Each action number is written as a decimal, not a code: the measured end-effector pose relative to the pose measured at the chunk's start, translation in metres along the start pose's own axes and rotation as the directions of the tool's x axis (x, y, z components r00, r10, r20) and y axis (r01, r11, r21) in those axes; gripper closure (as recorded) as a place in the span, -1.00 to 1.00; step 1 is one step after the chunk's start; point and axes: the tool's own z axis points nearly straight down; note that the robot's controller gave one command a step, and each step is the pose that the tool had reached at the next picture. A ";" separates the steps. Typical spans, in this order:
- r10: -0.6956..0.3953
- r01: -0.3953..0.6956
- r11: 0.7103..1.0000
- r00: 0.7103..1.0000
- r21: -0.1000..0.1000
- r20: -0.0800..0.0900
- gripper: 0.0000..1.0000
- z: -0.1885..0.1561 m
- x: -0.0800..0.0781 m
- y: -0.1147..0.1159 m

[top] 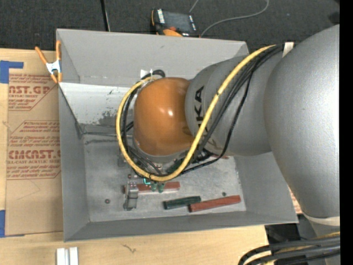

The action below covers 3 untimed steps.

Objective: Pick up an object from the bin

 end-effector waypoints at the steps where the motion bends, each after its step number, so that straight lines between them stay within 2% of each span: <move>1: -0.288 0.288 0.958 0.958 0.002 0.006 -1.00 0.083 -0.003 -0.055; 2: -0.289 0.289 0.957 0.957 0.000 0.007 1.00 0.082 -0.003 -0.054; 3: -0.261 0.261 0.965 0.965 0.001 0.016 1.00 -0.056 0.006 -0.050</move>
Offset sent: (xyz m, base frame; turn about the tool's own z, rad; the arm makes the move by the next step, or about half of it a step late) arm 0.0029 -0.0544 -0.0817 -0.2936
